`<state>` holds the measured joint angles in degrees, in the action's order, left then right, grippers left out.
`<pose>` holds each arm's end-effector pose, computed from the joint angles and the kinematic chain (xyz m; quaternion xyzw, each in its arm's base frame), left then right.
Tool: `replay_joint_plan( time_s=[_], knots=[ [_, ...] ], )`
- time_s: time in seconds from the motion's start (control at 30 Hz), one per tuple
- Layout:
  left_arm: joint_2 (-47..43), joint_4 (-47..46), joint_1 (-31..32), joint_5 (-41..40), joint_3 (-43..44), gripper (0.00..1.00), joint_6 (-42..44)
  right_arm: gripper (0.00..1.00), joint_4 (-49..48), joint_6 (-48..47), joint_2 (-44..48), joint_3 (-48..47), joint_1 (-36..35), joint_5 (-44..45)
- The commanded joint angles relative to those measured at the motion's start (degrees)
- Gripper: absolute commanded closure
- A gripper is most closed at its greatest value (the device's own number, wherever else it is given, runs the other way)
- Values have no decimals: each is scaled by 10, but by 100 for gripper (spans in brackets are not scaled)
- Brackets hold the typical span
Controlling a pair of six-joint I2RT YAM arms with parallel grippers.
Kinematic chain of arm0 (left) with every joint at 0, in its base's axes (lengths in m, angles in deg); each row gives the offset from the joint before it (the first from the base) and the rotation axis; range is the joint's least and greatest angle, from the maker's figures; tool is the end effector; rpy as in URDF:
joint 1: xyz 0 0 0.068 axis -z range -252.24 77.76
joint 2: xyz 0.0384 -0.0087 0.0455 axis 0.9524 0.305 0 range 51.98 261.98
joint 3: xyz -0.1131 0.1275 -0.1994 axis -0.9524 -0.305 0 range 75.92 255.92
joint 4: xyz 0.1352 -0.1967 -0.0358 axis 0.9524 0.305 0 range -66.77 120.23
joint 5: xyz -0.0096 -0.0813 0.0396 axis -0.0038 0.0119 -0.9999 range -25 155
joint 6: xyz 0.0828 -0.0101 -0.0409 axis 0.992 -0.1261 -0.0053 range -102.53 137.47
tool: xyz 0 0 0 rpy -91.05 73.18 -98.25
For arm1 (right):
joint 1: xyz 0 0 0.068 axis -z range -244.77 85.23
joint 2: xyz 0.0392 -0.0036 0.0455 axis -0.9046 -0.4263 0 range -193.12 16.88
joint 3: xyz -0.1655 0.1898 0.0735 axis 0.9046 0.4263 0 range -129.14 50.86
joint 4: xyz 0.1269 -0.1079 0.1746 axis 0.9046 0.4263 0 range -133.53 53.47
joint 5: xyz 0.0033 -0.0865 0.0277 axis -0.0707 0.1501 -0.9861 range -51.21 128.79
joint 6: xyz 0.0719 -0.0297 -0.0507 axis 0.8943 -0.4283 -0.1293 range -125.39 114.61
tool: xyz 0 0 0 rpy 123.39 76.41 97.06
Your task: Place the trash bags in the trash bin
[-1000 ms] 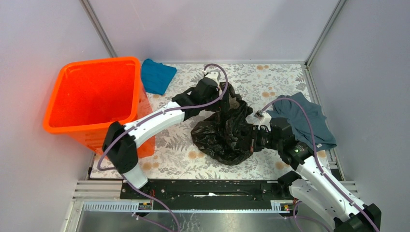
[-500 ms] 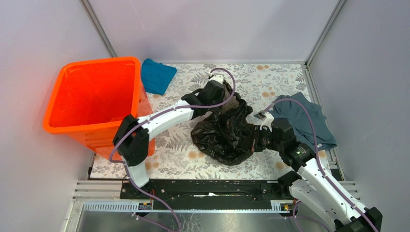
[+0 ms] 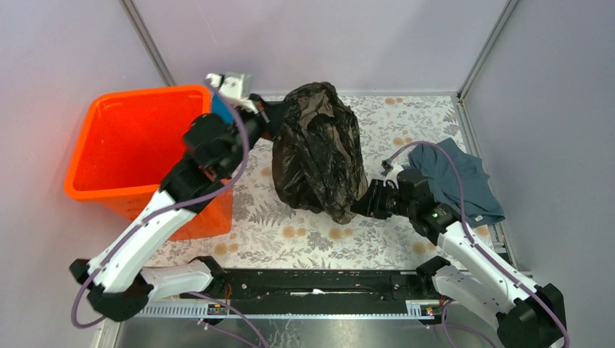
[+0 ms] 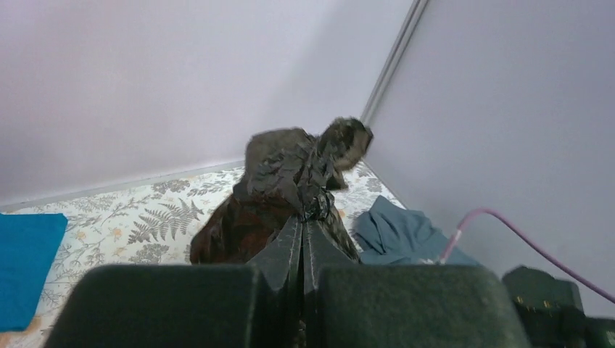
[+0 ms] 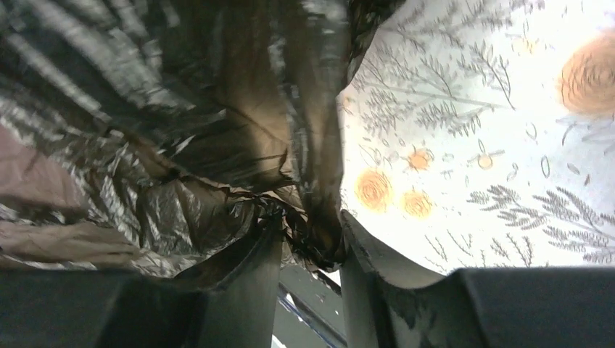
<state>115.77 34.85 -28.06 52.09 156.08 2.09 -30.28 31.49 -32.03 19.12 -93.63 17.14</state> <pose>0.1999 -0.1683 0.4741 0.0873 0.6724 -0.2970 0.6724 0.1738 0.1311 0.2190 -0.0335 0.8568 0.4018 0.3214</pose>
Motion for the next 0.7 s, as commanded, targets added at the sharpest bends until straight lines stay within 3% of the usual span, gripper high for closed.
replay_joint_plan(
  time_s=[0.0,0.07,0.23,0.37,0.5,0.53,0.67],
  knots=[
    [-36,0,1,15,-89,100,-1,59,-39,-6,-1,-38,-1,29],
    [-41,34,1,-23,-131,100,-33,58,-51,4,6,-11,-1,41],
    [-59,65,0,-5,-213,100,-61,61,-39,33,29,64,-1,102],
    [-88,88,0,-60,-203,100,-31,42,46,37,55,48,-1,195],
    [-85,118,0,-70,-172,100,-6,5,82,-4,112,-9,2,262],
    [-87,119,0,-68,-172,100,-6,1,80,-26,114,-29,4,261],
    [-96,114,0,-60,-180,100,-15,0,61,-92,29,-109,24,202]
  ],
)
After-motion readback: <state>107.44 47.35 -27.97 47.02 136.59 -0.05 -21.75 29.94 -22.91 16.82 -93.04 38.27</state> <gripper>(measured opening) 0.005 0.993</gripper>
